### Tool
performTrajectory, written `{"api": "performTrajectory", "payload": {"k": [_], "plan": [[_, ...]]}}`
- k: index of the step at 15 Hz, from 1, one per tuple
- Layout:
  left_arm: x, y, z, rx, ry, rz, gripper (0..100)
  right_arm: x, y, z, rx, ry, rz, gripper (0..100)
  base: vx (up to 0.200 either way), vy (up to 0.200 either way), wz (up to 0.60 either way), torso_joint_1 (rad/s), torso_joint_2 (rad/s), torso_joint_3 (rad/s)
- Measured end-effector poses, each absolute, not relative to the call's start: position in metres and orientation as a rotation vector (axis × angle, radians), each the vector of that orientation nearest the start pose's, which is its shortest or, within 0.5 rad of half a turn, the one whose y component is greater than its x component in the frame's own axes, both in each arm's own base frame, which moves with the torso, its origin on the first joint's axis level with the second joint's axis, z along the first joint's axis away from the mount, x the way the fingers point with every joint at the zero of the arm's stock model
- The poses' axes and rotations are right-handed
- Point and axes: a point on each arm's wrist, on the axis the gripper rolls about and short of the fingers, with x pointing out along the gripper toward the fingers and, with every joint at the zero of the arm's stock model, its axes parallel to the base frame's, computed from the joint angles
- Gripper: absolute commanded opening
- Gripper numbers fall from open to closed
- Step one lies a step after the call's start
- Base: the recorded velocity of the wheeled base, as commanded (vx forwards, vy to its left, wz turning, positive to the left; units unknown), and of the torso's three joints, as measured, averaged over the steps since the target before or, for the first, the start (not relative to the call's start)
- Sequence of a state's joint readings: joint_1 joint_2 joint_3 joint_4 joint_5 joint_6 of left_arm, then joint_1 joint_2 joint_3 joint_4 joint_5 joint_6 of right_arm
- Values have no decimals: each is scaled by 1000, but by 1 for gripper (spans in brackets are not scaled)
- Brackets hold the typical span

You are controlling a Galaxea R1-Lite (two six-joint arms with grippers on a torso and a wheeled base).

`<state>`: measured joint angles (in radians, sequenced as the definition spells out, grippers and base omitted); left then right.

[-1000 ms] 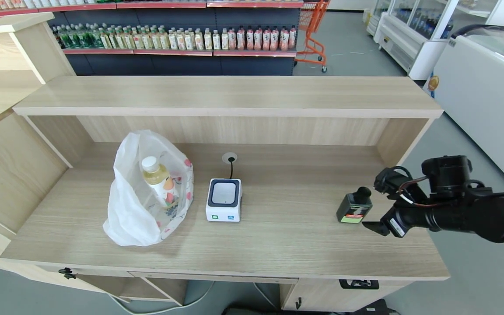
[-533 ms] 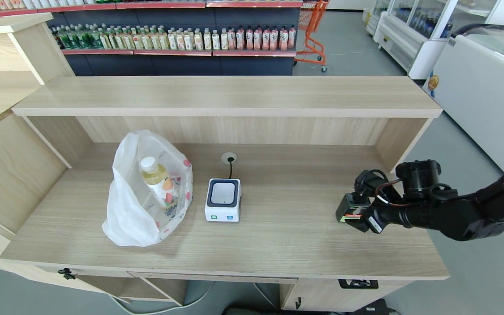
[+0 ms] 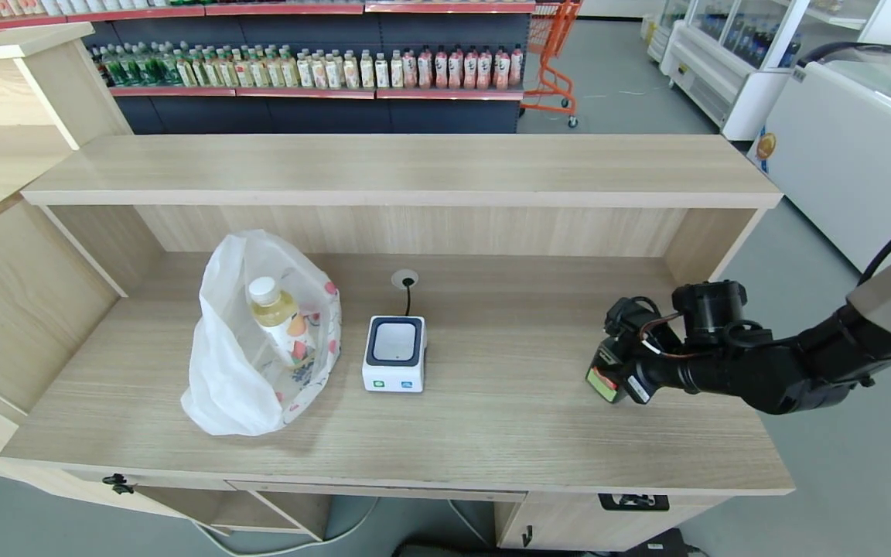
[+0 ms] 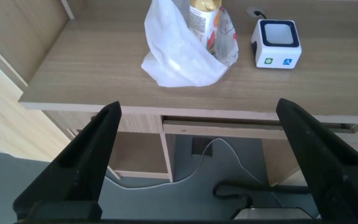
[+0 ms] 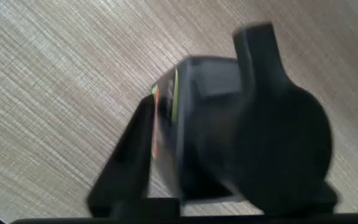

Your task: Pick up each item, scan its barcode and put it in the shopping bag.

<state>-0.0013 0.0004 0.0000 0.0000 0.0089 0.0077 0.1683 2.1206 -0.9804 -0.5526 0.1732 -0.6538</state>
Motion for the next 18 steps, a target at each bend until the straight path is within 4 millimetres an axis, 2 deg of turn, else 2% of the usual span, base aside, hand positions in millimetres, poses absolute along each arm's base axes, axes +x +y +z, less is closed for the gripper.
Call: {"api": "performTrajectory", "payload": {"k": [4,7,9,11,13,14,18], "plan": [[-23,0,75,8,1,8,100,380,72,70,-623,456,518,0,0,0,0,0,0,0],[-23,0,75,8,0,8,100,373,73,87,-584,390,493,0,0,0,0,0,0,0],[-23,0,75,8,0,8,100,354,69,107,-565,324,467,0,0,0,0,0,0,0],[-23,0,75,8,0,7,100,316,60,110,-601,287,461,0,0,0,0,0,0,0],[-23,0,75,8,0,7,100,279,54,114,-808,188,538,0,0,0,0,0,0,0],[-23,0,75,8,0,8,100,268,55,120,-982,66,631,0,0,0,0,0,0,0],[-23,0,75,8,0,7,100,245,73,136,-1617,-567,912,0,0,0,0,0,0,0]]}}
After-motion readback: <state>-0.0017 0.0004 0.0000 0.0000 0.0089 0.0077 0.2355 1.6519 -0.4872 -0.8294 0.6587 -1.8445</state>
